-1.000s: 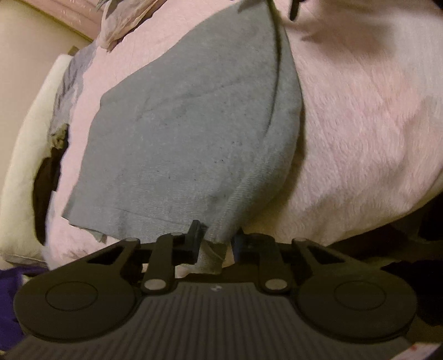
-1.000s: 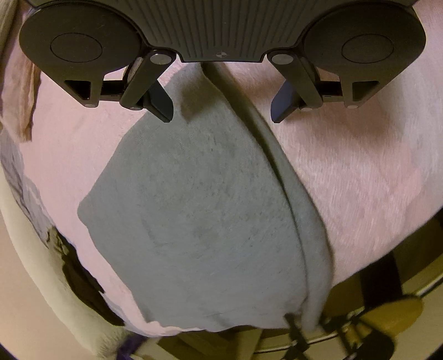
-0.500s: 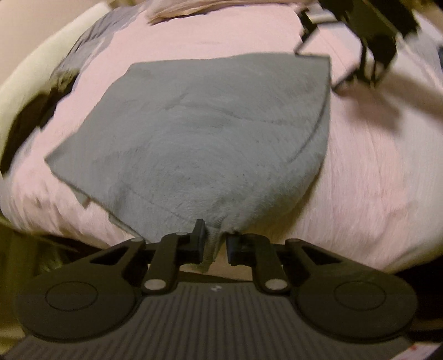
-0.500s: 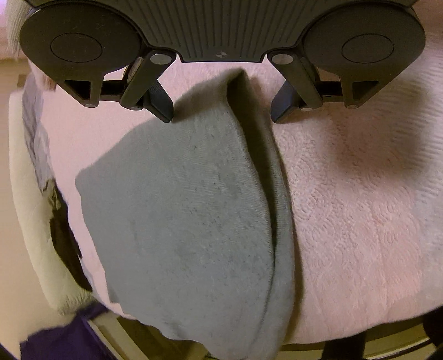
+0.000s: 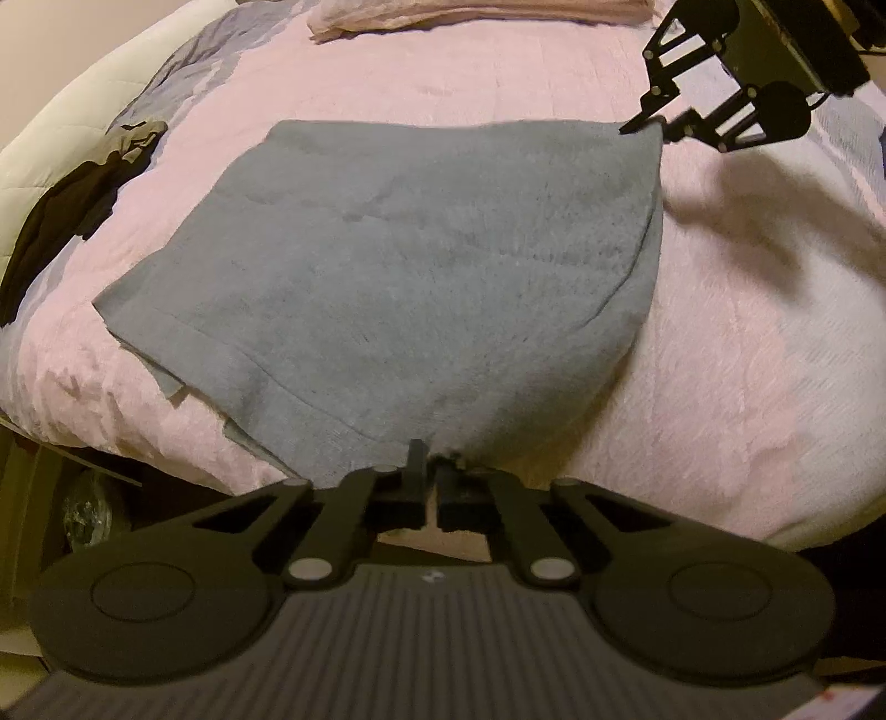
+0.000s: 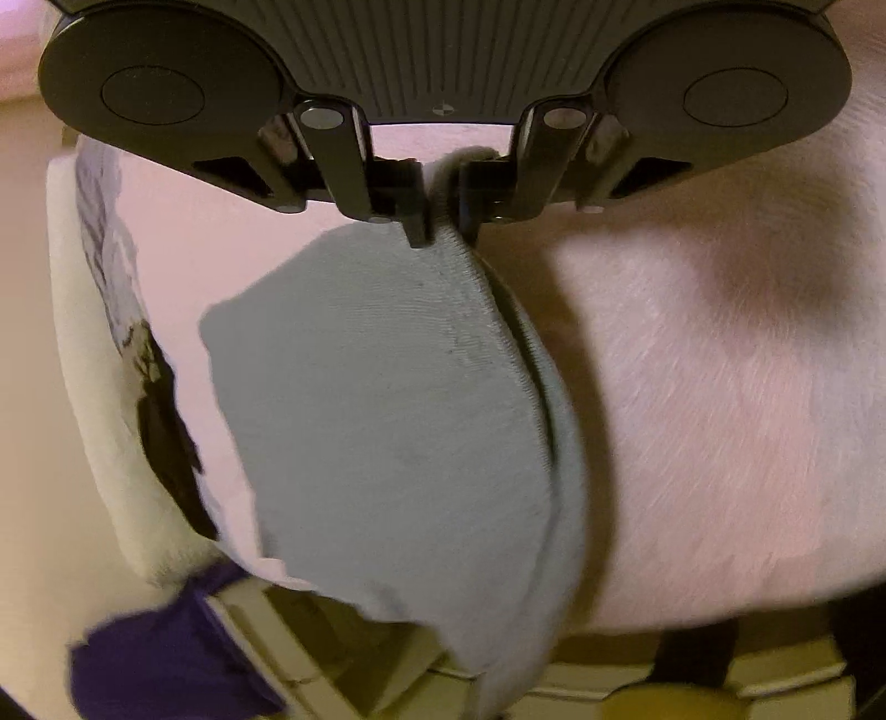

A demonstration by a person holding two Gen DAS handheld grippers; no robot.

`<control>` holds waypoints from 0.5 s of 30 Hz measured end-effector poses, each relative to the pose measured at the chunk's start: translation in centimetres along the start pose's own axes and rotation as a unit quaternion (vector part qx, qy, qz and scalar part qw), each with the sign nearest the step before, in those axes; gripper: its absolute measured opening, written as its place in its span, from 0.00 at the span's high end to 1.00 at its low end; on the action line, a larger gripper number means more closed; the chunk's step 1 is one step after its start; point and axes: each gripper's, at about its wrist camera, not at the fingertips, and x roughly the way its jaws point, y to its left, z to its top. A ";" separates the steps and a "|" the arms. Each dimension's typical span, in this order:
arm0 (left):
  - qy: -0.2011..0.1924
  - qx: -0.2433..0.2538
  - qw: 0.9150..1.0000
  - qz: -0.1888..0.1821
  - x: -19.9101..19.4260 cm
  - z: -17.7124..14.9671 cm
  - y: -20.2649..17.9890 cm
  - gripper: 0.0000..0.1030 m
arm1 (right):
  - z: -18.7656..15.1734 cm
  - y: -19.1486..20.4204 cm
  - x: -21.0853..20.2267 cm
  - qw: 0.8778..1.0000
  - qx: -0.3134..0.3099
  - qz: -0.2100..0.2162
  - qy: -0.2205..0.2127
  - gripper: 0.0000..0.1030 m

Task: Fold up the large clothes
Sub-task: 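Grasp the folded skirt edge with the left gripper while the right gripper grasps its corner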

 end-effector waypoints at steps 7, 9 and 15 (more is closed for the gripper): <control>-0.011 -0.036 0.999 0.009 -2.7 1.7 2.8 0.99 | 3.3 -7.2 -2.8 0.999 0.054 -0.003 -0.005 0.97; -0.011 -0.032 0.999 0.013 -2.9 1.9 3.1 1.00 | 3.9 -8.0 -3.3 0.998 0.061 -0.002 -0.005 0.97; -0.001 0.013 1.000 0.008 -1.7 0.5 0.9 0.99 | 4.3 -7.0 -2.6 0.998 0.058 0.021 0.004 0.97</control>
